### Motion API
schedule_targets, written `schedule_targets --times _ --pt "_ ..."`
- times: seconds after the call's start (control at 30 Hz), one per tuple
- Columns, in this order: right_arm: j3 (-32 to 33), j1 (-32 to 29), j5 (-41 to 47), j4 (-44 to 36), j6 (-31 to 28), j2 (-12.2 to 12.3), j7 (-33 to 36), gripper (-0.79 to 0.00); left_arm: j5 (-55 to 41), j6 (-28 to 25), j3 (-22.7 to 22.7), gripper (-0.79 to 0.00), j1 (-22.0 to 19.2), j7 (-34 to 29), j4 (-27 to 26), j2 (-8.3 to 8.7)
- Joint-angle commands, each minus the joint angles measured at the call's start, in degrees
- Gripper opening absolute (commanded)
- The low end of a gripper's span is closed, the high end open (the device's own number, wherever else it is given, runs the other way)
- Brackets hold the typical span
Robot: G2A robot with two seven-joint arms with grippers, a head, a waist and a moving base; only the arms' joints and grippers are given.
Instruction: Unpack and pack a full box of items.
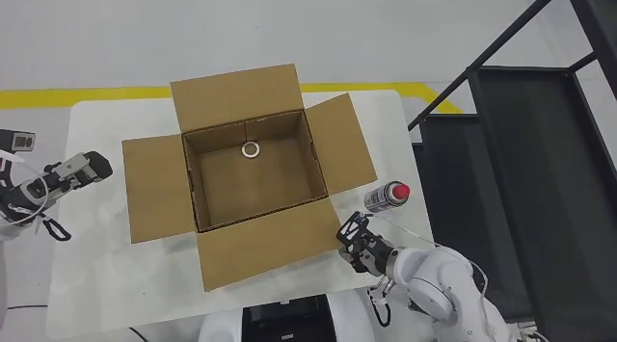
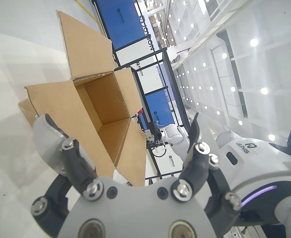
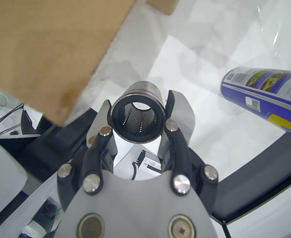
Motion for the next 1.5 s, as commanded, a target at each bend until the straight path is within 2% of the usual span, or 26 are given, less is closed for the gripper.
schedule_targets --times 0.0,0.2,1.1,1.13,1.17,1.2,1.23,1.27,1.47 --pt "-0.4 0.6 -2.1 1.0 0.6 0.1 -0.3 -0.785 0.0 0.0 0.0 0.000 0.0 0.0 0.0 0.00" --pt "-1.8 1.9 -4.9 4.4 2.0 0.3 -1.8 -0.785 0.0 0.0 0.0 0.000 0.0 0.0 0.0 0.00" --pt "-4.4 6.7 -5.7 13.1 6.6 1.0 -6.1 -0.785 0.0 0.0 0.0 0.000 0.0 0.0 0.0 0.00" --pt "-4.4 6.7 -5.9 13.0 6.7 1.0 -6.2 -0.693 0.0 0.0 0.0 0.000 0.0 0.0 0.0 0.00" --pt "-4.5 6.7 -6.2 13.0 6.7 1.1 -6.1 -0.539 0.0 0.0 0.0 0.000 0.0 0.0 0.0 0.00" --pt "-4.6 6.7 -6.3 12.9 6.7 1.1 -6.0 -0.446 0.0 0.0 0.0 0.000 0.0 0.0 0.0 0.00" --pt "-4.7 6.7 -6.2 12.9 6.8 1.2 -6.0 -0.200 0.0 0.0 0.0 0.000 0.0 0.0 0.0 0.00" --pt "-4.7 6.7 -6.1 13.0 6.9 1.2 -5.9 0.000 0.0 0.0 0.0 0.000 0.0 0.0 0.0 0.00" --pt "-4.8 6.9 -5.0 11.3 7.4 1.3 -5.6 0.000 0.0 0.0 0.0 0.000 0.0 0.0 0.0 0.00"
